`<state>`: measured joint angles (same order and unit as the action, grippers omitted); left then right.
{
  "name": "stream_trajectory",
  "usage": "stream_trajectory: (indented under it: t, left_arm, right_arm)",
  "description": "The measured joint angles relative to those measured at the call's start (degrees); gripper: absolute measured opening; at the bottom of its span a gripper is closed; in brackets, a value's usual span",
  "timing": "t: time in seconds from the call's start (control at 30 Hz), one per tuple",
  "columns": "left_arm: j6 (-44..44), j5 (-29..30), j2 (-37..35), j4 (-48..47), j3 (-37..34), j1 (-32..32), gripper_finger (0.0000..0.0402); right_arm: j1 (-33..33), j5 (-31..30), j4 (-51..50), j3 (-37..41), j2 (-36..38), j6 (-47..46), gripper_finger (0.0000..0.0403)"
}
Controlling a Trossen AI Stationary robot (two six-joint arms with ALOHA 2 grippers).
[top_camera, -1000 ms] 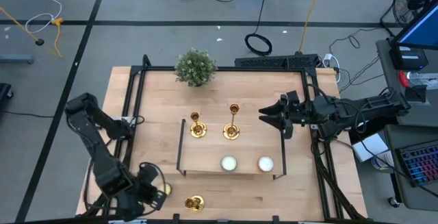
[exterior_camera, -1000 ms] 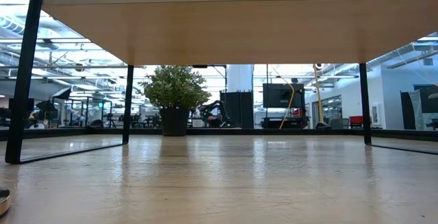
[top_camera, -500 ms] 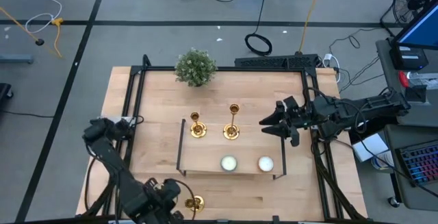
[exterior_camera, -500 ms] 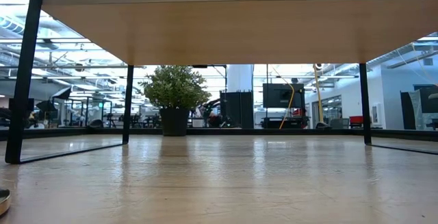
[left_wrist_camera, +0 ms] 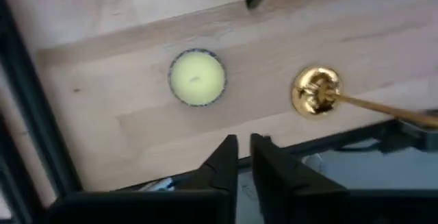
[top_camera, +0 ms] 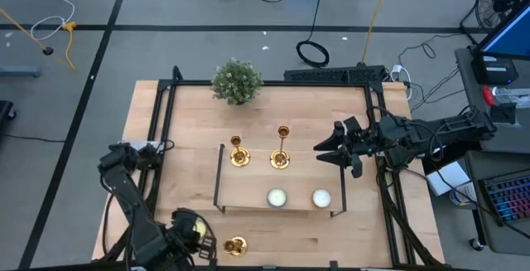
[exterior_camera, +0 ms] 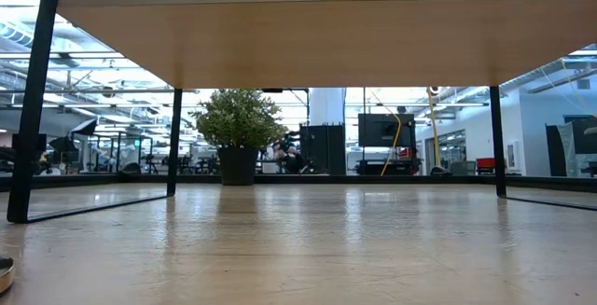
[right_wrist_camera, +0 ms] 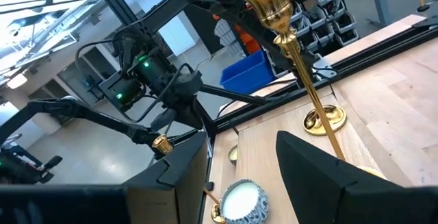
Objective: Pick & Place candle stick holders
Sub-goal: Put the red scented candle on the shelf aligned with the blue scented candle
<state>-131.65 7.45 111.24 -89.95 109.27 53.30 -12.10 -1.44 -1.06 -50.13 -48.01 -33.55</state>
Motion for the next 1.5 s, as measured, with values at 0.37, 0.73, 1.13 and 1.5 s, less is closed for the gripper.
stream_trajectory:
  t: [0.37,0.73,1.13,1.5]
  left_arm:
    - [-2.7,-6.6,-0.3,0.0,-2.5,-3.3,0.0205]
    - [-3.9,-7.3,-0.3,7.2,-8.1,-3.3,0.0279]
    - [-4.1,-8.1,-1.9,10.5,-13.3,-3.3,0.0265]
    - [-3.8,-6.4,-11.6,16.1,-23.3,-3.4,0.027]
  right_arm:
    - [0.0,-0.2,1.5,0.0,0.0,-0.2,0.0171]
    - [0.0,-0.2,3.0,0.0,-0.1,-0.3,0.0171]
    - [0.0,-0.3,3.0,0.0,-0.5,-0.3,0.0171]
    - [0.0,-0.4,3.0,0.0,-0.5,-0.3,0.0171]
